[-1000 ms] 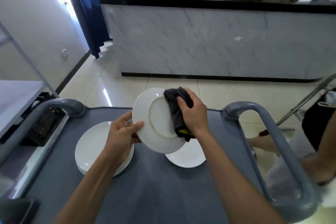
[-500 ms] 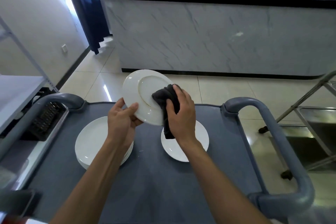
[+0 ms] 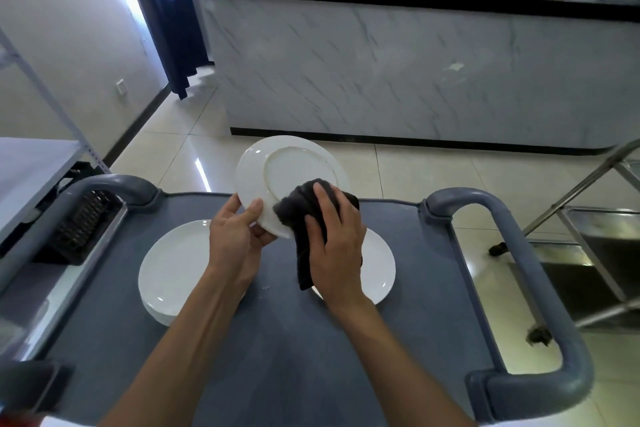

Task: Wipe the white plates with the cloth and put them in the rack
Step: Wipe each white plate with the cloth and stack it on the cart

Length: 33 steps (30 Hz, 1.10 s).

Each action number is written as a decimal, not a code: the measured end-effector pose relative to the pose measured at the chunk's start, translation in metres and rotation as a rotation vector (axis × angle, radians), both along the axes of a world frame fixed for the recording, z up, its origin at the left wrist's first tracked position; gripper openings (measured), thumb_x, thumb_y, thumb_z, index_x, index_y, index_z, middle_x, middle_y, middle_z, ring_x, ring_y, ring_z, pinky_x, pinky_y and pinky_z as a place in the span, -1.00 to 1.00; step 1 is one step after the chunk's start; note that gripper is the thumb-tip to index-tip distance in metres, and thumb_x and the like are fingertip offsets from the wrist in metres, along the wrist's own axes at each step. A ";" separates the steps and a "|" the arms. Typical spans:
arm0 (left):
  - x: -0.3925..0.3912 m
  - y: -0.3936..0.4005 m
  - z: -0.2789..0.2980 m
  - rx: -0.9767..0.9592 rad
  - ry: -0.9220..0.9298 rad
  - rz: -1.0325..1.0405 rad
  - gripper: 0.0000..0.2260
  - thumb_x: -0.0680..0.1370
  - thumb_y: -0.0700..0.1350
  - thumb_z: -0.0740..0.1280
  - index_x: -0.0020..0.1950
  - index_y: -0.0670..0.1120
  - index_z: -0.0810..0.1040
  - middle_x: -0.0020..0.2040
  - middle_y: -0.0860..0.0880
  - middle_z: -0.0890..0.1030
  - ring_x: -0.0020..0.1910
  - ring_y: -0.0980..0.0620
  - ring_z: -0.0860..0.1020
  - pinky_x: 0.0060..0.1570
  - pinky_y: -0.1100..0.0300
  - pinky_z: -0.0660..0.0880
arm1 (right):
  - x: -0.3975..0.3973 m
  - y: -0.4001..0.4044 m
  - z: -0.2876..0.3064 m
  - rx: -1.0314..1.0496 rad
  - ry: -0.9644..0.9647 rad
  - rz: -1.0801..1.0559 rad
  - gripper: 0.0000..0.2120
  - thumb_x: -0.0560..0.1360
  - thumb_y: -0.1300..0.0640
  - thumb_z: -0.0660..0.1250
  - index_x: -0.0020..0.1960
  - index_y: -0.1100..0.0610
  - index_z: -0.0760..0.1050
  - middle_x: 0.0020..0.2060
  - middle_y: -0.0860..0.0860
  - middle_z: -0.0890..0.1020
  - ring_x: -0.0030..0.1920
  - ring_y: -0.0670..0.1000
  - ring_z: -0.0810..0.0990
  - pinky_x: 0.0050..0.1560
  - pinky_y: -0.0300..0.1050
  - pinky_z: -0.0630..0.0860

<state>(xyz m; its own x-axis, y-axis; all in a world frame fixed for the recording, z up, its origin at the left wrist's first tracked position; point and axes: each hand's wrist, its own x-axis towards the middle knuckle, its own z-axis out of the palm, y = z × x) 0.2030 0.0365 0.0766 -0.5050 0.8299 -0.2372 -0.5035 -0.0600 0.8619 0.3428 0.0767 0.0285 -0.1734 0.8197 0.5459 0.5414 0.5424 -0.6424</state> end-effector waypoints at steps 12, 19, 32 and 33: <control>-0.014 -0.004 0.001 0.041 0.034 -0.207 -0.70 0.57 -0.24 0.28 0.29 -0.07 0.55 0.00 -0.06 0.70 -0.11 -0.04 0.68 -0.22 0.07 0.65 | 0.034 0.062 0.018 -0.221 0.170 0.053 -0.56 0.60 0.03 0.27 0.47 0.00 0.42 0.35 -0.08 0.51 0.34 -0.03 0.42 0.42 -0.01 0.35; -0.017 -0.005 0.003 0.041 0.063 -0.279 -0.63 0.52 -0.23 0.31 0.33 -0.08 0.55 0.09 -0.16 0.67 -0.06 -0.14 0.67 -0.14 -0.04 0.67 | 0.036 0.087 0.042 -0.229 0.142 0.092 -0.59 0.59 0.15 0.34 0.42 0.05 0.47 0.31 -0.04 0.56 0.31 0.01 0.48 0.40 0.00 0.39; -0.011 0.002 0.004 0.048 0.155 -0.302 -0.65 0.51 -0.27 0.35 0.31 -0.17 0.58 0.06 -0.25 0.67 -0.09 -0.20 0.66 -0.11 -0.13 0.65 | -0.006 0.082 0.068 -0.056 -0.097 0.176 -0.60 0.62 0.01 0.28 0.45 -0.07 0.45 0.37 -0.05 0.51 0.35 0.05 0.43 0.32 0.10 0.38; -0.011 0.002 0.003 0.048 0.154 -0.302 -0.64 0.50 -0.25 0.36 0.31 -0.17 0.57 0.08 -0.27 0.67 -0.07 -0.22 0.66 -0.10 -0.14 0.65 | -0.009 0.078 0.068 -0.041 -0.109 0.190 -0.60 0.62 0.00 0.28 0.45 -0.07 0.44 0.37 -0.05 0.51 0.35 0.04 0.43 0.32 0.10 0.38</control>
<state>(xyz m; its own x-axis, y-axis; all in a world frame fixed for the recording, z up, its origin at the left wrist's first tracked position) 0.1924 0.0386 0.0801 -0.2615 0.9558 -0.1342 -0.3690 0.0294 0.9290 0.3337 0.1552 0.0962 -0.3834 0.7879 0.4819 0.4995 0.6158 -0.6094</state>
